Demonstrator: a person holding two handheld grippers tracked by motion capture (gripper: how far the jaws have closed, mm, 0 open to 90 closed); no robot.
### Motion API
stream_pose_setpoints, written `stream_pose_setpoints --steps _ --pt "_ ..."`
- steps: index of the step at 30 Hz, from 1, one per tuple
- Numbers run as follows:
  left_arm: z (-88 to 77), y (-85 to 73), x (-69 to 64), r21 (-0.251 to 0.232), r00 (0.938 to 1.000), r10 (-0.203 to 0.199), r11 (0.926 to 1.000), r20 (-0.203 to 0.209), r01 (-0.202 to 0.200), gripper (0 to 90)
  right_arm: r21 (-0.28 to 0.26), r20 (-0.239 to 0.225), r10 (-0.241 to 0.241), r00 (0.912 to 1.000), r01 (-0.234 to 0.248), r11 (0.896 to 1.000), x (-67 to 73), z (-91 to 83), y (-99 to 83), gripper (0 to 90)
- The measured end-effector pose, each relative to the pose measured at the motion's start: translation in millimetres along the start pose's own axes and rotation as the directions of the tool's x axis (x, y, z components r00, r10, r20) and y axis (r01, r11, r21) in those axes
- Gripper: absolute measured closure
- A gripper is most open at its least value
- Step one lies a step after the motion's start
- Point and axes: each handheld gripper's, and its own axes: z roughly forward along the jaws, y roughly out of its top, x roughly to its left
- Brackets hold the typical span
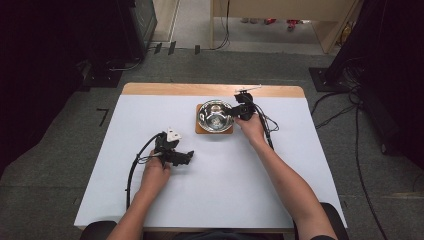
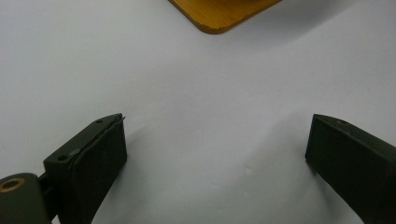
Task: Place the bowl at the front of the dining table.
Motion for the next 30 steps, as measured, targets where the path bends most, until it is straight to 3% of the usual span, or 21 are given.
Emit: stream_pose_setpoints --steps 8,30 --pt "0.0 0.0 0.0 0.0 1.0 0.0 1.0 0.0 0.0 5.2 -0.009 0.019 0.015 0.9997 -0.015 1.0 -1.9 0.8 -0.7 87.1" --pt "0.0 0.0 0.0 0.0 1.0 0.0 1.0 0.0 0.0 5.2 -0.019 0.006 0.033 0.9994 -0.033 0.999 -8.2 4.6 -2.7 82.6"
